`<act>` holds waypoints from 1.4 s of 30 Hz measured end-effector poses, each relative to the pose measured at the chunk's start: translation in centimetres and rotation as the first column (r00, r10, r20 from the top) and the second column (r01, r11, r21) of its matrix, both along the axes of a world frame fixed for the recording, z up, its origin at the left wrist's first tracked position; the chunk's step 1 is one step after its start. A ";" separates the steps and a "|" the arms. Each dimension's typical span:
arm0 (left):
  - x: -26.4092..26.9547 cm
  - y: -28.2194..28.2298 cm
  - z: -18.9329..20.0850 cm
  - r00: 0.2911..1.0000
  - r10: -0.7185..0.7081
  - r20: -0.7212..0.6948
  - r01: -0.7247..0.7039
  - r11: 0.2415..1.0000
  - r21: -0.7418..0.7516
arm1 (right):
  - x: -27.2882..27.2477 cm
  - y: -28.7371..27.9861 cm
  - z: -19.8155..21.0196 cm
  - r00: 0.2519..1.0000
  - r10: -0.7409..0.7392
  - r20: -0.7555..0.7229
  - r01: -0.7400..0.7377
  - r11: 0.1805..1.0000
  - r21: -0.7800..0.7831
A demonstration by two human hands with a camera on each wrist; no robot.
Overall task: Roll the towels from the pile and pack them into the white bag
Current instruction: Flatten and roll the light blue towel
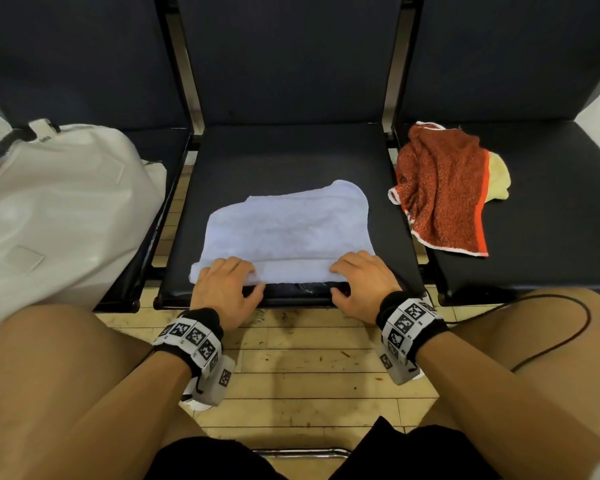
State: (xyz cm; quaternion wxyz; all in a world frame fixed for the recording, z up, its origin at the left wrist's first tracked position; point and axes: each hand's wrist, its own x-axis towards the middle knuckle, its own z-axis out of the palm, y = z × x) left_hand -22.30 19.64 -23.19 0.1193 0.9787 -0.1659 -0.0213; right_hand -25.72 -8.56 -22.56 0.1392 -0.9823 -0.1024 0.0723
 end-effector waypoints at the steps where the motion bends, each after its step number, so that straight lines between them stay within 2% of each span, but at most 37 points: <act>1: 0.0 0.1 -0.1 1.000 -0.002 -0.007 0.002 1.000 0.008 | 0.0 -0.1 0.0 1.000 -0.012 0.005 0.012 1.000 -0.006; 7: 0.7 0.7 0.2 0.998 0.054 -0.010 -0.054 0.998 -0.024 | 0.8 -0.9 0.5 0.998 -0.061 -0.008 0.061 0.998 0.010; 10: 0.7 0.7 0.5 0.997 0.075 -0.014 -0.075 0.997 0.005 | 0.6 -0.9 1.4 0.998 -0.058 -0.016 0.058 0.998 0.018; 15: 0.7 0.8 0.5 0.993 0.116 -0.033 -0.116 0.993 0.012 | 0.5 -1.0 0.9 0.993 -0.119 -0.019 0.120 0.987 0.104; 18: 0.5 0.8 0.1 0.989 0.137 0.058 -0.139 0.990 0.034 | 0.7 -0.9 0.4 0.994 -0.088 0.069 0.085 0.995 0.043; 21: 0.5 0.4 0.1 0.990 0.084 0.112 -0.086 0.996 0.014 | 0.9 -0.6 -0.2 0.987 -0.047 0.157 0.048 0.999 -0.005; 26: 0.5 0.1 0.1 1.000 0.019 0.005 -0.019 1.000 -0.015 | 0.3 0.3 0.0 0.999 -0.012 0.044 0.012 1.000 -0.013; 35: 1.4 0.9 0.1 0.998 0.055 0.022 -0.056 0.997 0.051 | 1.1 -0.6 0.4 0.998 -0.064 -0.020 0.064 0.998 -0.023; 39: 0.8 0.9 0.1 0.999 0.017 0.038 -0.017 1.000 0.005 | 0.8 -0.8 0.5 0.999 -0.038 -0.022 0.038 0.999 0.005; 42: 0.5 0.9 0.1 1.000 -0.001 0.020 0.000 1.000 0.024 | 0.4 -0.9 0.6 0.999 -0.018 -0.045 0.018 1.000 0.002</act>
